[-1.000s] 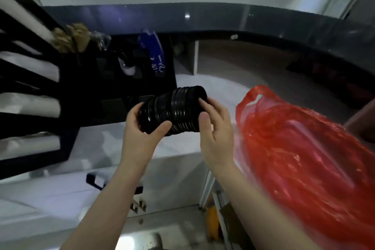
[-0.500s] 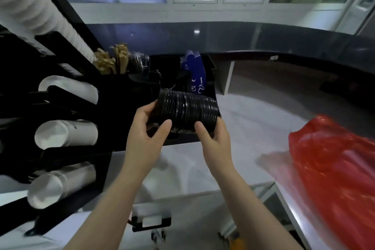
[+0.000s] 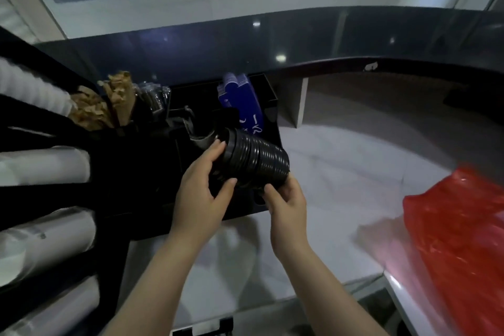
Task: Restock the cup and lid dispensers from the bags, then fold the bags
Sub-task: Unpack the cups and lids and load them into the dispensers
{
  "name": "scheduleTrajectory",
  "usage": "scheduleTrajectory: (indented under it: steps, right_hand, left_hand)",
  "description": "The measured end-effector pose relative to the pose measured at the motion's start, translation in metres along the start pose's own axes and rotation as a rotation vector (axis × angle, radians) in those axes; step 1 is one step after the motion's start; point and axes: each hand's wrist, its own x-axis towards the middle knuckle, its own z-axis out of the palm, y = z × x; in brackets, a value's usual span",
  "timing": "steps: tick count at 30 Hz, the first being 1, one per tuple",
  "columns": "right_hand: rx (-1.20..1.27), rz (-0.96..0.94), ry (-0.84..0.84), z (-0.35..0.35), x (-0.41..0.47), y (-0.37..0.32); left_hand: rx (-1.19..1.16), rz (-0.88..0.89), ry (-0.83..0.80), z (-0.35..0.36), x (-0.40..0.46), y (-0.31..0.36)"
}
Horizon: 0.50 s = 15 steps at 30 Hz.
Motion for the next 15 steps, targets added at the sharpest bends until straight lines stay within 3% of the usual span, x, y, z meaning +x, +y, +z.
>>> scheduleTrajectory:
  steps: [4, 8, 12, 15]
  right_hand:
    - [0.037, 0.068, 0.036, -0.007, 0.008, 0.009]
    - [0.218, 0.298, 0.145, -0.005, 0.013, 0.020]
    - [0.217, 0.438, 0.147, 0.000, 0.021, 0.025]
    - [0.256, 0.532, 0.188, 0.002, 0.023, 0.029]
  left_hand:
    - [0.121, 0.098, -0.030, 0.011, 0.013, 0.002]
    - [0.233, 0.168, -0.054, 0.015, 0.022, 0.005]
    - [0.334, 0.201, -0.028, 0.015, 0.025, 0.006]
    - [0.438, 0.228, -0.099, 0.020, 0.028, 0.006]
